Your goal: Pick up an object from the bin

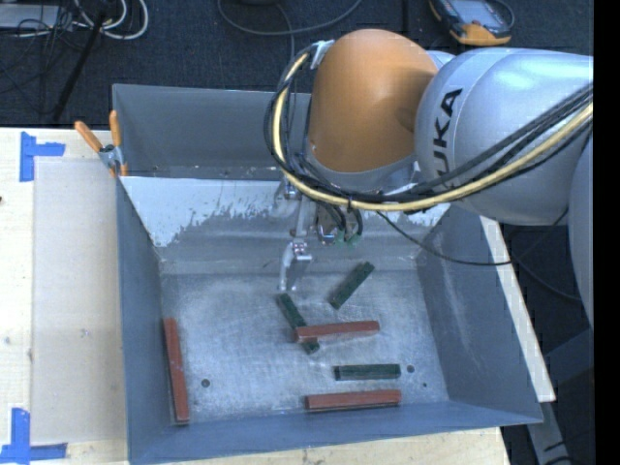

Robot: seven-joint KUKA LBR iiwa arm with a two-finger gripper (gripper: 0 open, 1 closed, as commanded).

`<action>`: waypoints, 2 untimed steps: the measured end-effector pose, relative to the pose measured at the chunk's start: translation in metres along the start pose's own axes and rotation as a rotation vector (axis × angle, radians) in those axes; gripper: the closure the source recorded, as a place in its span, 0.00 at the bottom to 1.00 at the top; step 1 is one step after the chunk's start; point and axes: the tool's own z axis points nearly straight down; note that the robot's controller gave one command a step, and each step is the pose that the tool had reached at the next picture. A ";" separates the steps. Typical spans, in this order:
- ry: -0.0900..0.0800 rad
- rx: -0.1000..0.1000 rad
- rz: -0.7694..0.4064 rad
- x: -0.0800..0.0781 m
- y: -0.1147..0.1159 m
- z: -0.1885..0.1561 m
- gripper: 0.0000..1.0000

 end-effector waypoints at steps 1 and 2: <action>0.000 0.000 0.000 0.000 0.000 0.000 0.00; -0.006 0.000 -0.063 0.038 -0.041 0.046 0.00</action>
Offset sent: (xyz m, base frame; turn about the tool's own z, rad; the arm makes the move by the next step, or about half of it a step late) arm -0.0610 -0.0673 -0.0734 -0.0853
